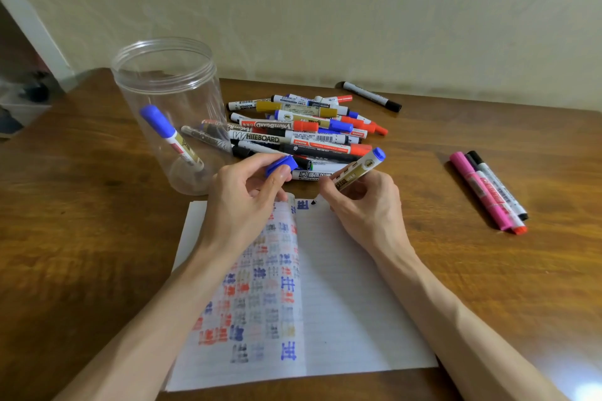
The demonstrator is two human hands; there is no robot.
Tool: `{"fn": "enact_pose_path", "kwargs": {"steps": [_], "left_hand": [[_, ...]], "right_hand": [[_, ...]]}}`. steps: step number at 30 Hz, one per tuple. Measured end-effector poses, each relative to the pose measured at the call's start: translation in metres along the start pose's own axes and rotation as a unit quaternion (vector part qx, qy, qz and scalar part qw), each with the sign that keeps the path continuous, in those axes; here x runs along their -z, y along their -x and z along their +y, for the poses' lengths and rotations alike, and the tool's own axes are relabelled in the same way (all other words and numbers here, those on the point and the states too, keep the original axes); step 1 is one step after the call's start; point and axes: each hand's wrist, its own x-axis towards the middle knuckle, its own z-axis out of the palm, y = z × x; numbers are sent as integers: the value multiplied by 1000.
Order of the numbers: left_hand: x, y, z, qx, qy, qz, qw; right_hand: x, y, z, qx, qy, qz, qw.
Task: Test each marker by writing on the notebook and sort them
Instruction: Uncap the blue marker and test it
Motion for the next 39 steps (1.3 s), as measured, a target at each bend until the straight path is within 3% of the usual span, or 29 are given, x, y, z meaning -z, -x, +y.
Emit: {"fn": "enact_pose_path", "kwargs": {"steps": [8,34,39], "left_hand": [[1,-1,0,0,2,1,1000],[1,-2,-1,-12,-7,2,1000],[0,-2,-1,-8,-9,0,1000]], "right_hand": [[4,-1,-1,-29,-30,6,999],[2,3,-5,3,-36,-23,999],[3,3,-3,-12,-16,7,1000]]}}
